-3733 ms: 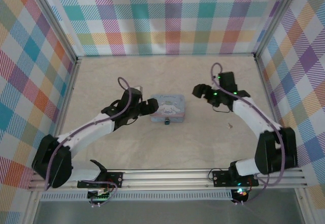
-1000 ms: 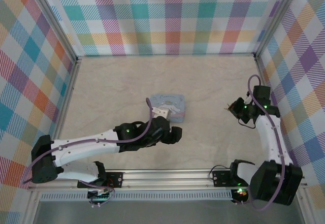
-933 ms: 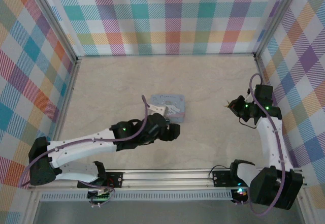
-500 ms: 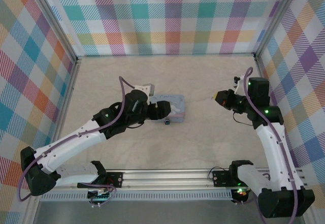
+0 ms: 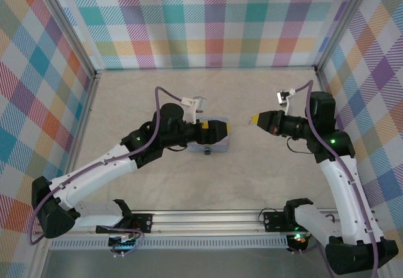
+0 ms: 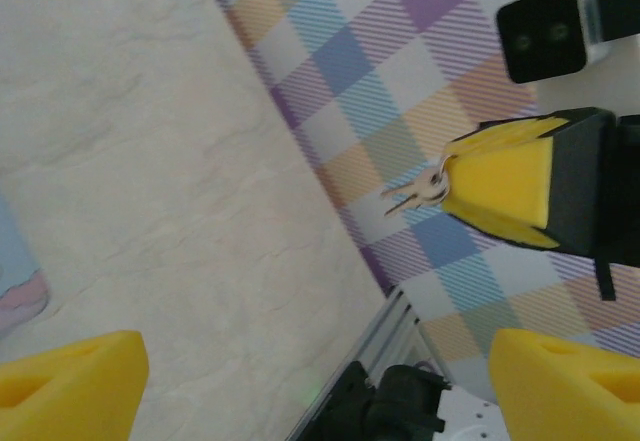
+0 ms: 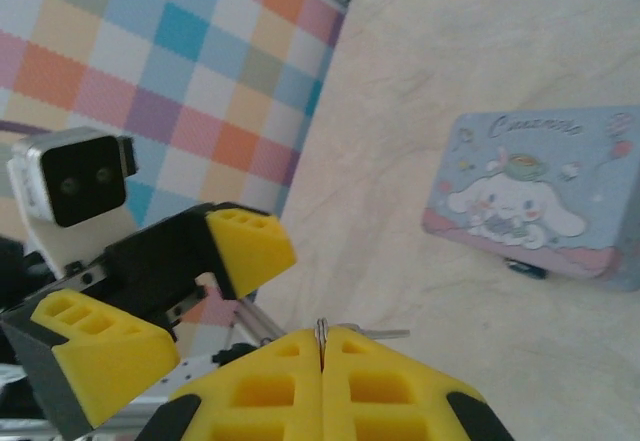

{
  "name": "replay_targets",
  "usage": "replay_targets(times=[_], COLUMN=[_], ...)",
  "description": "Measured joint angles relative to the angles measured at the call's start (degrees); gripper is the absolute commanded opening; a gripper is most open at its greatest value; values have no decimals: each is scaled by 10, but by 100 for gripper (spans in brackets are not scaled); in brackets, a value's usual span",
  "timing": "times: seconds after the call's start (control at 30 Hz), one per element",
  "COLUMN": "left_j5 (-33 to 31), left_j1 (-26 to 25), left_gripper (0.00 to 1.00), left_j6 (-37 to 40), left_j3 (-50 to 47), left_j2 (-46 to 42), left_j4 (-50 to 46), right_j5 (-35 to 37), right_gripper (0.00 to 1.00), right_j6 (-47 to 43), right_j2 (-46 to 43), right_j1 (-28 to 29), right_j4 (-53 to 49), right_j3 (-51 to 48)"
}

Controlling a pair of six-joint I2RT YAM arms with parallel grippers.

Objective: Unlock the padlock with the key

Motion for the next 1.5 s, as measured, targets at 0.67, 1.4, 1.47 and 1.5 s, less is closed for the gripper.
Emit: replay_targets(times=[0.67, 1.4, 1.47, 1.5], left_j5=[103, 139, 139, 139], left_j1=[9, 11, 11, 11], left_gripper=[100, 37, 50, 54], left_j6=[82, 107, 110, 110], left_j3=[-12, -15, -15, -15], left_j2=[13, 33, 30, 27], left_j4=[130, 144, 143, 142], right_j5=[-25, -36, -36, -36], right_gripper=[0, 0, 0, 0], right_j6=[59, 92, 92, 92], right_j2=[77, 78, 78, 78], right_j1=[104, 122, 122, 122], right_j4=[-35, -29, -30, -30], right_j3=[105, 106, 106, 106])
